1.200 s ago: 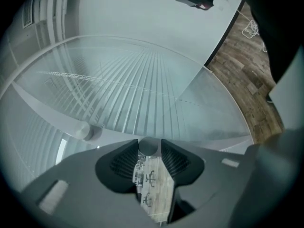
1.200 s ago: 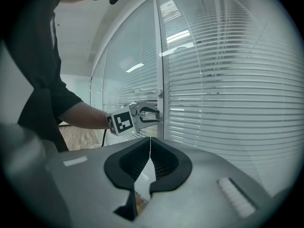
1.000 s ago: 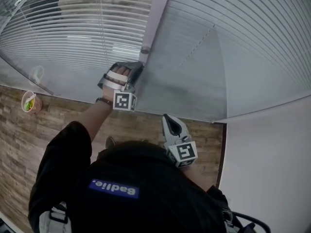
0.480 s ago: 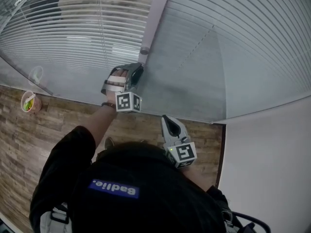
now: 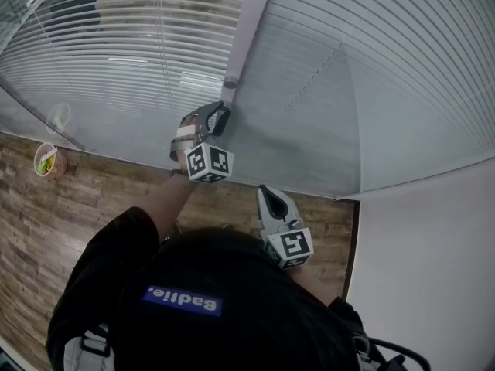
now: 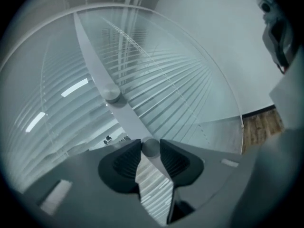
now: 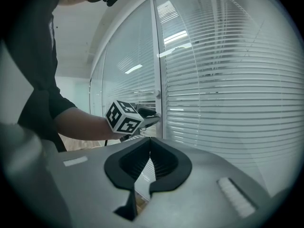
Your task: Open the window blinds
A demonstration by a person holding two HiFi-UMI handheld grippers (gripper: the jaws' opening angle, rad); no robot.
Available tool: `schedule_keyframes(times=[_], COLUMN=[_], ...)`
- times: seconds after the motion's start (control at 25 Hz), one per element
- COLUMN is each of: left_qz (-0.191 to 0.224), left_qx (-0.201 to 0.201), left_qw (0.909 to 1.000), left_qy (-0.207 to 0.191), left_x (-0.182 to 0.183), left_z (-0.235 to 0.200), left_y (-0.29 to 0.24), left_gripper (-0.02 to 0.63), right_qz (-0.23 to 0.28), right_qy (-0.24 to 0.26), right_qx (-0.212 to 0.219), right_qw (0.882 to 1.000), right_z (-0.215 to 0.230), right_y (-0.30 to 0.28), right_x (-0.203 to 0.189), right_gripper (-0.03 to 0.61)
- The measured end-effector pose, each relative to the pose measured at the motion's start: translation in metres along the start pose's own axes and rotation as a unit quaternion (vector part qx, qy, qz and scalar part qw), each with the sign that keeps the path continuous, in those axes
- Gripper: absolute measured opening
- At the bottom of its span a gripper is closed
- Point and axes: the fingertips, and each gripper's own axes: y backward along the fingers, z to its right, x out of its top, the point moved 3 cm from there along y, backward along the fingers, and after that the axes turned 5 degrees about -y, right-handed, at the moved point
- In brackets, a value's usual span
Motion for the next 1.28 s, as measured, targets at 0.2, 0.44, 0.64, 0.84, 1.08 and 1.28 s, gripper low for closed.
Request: schedule_keyframes(times=[0.2,0.44,0.64,0.84,1.08,1.28], left_qz=[-0.003,0.008,0.008,0.012,0.014,0.013], left_qx=[-0.007,-0.015,-0.019,-0.026,-0.032,-0.045], left_qw=[0.9939,0.9687,0.9457,0.9051,0.8641,0.8678], left_qy=[0.110,0.248,0.325,0.424,0.502,0.495], left_x=[-0.002,-0.003,-0.002,-0.007,-0.009,-0.014], left_z=[-0.003,-0.007,-0.014,-0.017,-0.019,-0.020], left_y=[-0.001,-0.001,0.001,0.001,0.000,-0.001], left_gripper=[0.121,0.121,0.121,0.121,0.121,0.146], right_qz=[0.004,0.007,0.011,0.016,0.015,0.009], right_qy=[-0.008,-0.006,-0.010,-0.009,-0.009,-0.012], right_qx=[0.001,-0.002,0.001,0.004,0.004,0.006], right_qw=[1.000,1.000,1.000,1.000,1.000,1.000], right_z=[0.003,0.006,0.007,0.007,0.009,0.007], right_y=[-0.001,0.000,-0.001,-0.001,-0.001,-0.002], right_x=[-0.001,0.002,0.002,0.004,0.001,-0.001], right_gripper=[0.003,0.003,0.003,0.003,0.003,0.020])
